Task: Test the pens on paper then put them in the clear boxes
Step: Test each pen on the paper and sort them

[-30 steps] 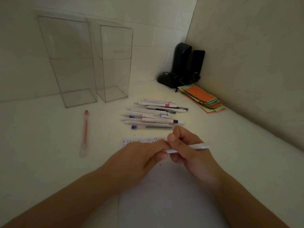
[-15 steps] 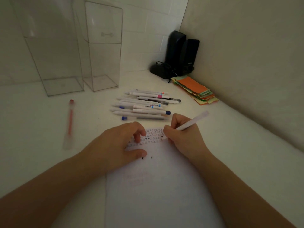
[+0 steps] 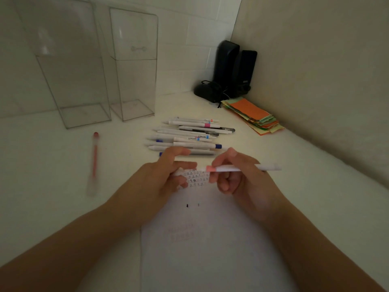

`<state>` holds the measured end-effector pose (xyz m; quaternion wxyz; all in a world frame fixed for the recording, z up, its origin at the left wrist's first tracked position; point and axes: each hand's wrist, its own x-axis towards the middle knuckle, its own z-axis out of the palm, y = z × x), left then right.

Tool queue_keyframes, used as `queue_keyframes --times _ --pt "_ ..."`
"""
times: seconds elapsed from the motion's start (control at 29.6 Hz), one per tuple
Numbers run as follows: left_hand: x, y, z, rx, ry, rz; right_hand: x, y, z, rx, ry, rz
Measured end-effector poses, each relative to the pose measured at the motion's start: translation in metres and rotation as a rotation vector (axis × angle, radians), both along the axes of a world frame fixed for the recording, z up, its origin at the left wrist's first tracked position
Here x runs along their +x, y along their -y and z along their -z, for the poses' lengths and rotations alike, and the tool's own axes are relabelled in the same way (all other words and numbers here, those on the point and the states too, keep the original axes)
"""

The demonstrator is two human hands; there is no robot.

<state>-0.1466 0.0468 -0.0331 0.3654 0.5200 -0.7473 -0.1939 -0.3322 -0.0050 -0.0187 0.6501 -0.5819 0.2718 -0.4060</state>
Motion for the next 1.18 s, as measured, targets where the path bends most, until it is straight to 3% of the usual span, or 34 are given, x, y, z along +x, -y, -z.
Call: queue_keyframes --times 0.3,0.51,0.64,0.91,1.18 --pt "-0.001 -0.004 -0.006 -0.003 0.039 -0.003 0.003 -0.005 0.001 -0.031 -0.084 -0.031" --pt "-0.001 -0.005 -0.006 0.026 0.049 0.020 0.002 -0.005 -0.003 -0.017 -0.021 0.007" --pt "-0.002 -0.006 -0.007 0.019 0.043 0.026 0.001 -0.005 0.001 -0.076 -0.106 0.007" --pt "0.003 -0.001 0.001 -0.077 0.130 -0.111 0.001 -0.009 0.000 -0.151 -0.180 -0.011" --pt "0.002 0.000 0.004 -0.137 0.017 -0.017 0.003 -0.008 0.000 -0.033 -0.078 0.004"
